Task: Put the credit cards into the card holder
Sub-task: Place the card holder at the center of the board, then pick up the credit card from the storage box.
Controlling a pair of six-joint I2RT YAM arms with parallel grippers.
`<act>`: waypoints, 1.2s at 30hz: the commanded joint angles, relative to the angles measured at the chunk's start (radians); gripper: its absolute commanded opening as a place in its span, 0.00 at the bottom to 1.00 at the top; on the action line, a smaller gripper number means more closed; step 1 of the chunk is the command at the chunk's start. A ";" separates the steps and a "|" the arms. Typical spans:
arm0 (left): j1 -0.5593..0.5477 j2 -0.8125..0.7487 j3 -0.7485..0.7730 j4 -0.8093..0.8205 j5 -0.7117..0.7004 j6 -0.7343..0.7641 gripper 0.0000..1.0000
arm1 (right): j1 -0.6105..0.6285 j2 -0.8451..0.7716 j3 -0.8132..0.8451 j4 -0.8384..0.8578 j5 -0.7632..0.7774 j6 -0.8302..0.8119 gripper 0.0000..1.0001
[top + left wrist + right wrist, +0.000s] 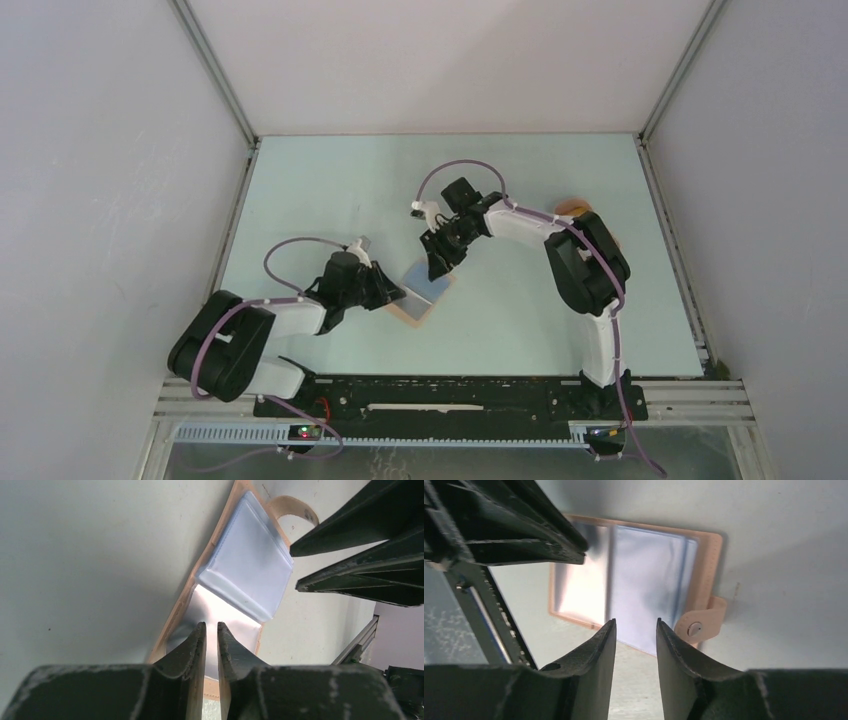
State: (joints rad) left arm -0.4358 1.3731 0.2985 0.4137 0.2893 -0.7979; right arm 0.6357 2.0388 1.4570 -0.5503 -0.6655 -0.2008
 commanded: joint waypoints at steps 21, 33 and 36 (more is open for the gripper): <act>0.006 0.205 0.257 -0.185 -0.035 0.197 0.20 | 0.002 -0.005 -0.059 -0.204 0.205 -0.114 0.20; 0.005 0.212 0.337 -0.224 0.071 0.262 0.22 | -0.068 -0.202 -0.122 -0.191 0.072 -0.144 0.36; 0.005 0.149 0.328 -0.249 0.059 0.265 0.24 | -0.081 -0.255 -0.126 -0.203 0.040 -0.180 0.39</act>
State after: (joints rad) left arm -0.4351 1.5990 0.6163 0.2176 0.3450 -0.5739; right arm 0.5709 1.9018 1.3262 -0.7410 -0.5602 -0.3176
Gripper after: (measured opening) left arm 0.229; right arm 0.380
